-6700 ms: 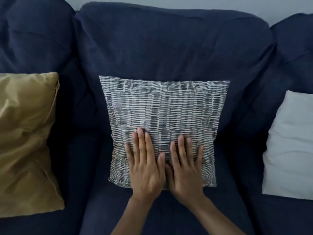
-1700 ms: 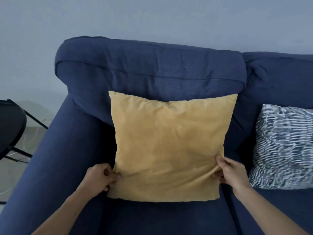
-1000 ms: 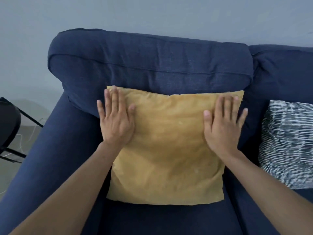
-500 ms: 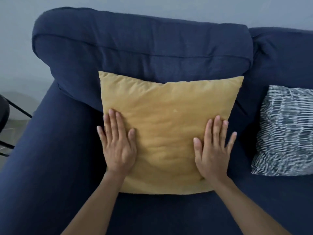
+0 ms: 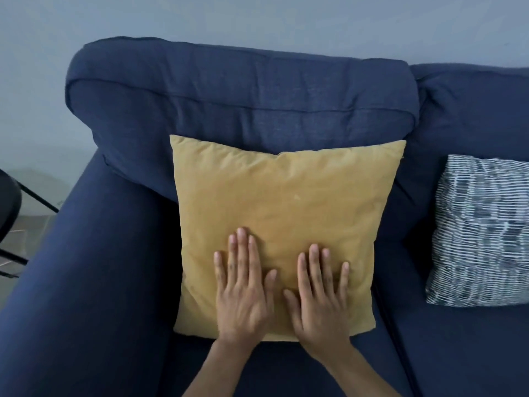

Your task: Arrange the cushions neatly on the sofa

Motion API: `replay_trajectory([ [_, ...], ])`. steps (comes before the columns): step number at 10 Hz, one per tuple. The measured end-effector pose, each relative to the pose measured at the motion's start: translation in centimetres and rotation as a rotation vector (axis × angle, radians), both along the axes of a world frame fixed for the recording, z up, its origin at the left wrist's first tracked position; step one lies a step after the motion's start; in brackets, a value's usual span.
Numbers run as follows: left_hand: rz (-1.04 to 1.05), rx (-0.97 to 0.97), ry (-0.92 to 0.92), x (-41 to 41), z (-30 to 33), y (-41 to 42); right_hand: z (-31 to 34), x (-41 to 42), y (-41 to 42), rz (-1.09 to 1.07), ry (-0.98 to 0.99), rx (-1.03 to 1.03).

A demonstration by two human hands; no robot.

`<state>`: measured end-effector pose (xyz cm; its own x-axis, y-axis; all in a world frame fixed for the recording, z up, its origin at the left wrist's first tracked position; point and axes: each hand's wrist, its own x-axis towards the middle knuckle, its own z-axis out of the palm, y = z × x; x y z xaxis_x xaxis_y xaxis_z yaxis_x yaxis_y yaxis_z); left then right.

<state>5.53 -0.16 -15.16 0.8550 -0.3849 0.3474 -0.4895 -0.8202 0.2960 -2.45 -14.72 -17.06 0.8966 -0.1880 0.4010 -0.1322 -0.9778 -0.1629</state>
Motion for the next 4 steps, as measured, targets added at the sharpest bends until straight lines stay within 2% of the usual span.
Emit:
replay_trajectory([
  [1, 0.131, 0.051, 0.093, 1.2, -1.6, 3.6, -0.4, -0.3, -2.7, -0.089, 0.029, -0.035],
  [2, 0.246, 0.09, 0.309, 1.6, -2.2, 7.5, -0.2, -1.6, -5.1, -0.219, 0.094, 0.017],
  [3, 0.288, 0.018, 0.503, 1.2, -1.0, 9.9, 0.9, -2.9, -5.7, -0.213, 0.156, 0.137],
  [4, 0.273, -0.008, 0.578, -0.1, 1.9, 10.8, 5.0, -4.7, -6.8, -0.219, 0.118, 0.421],
])
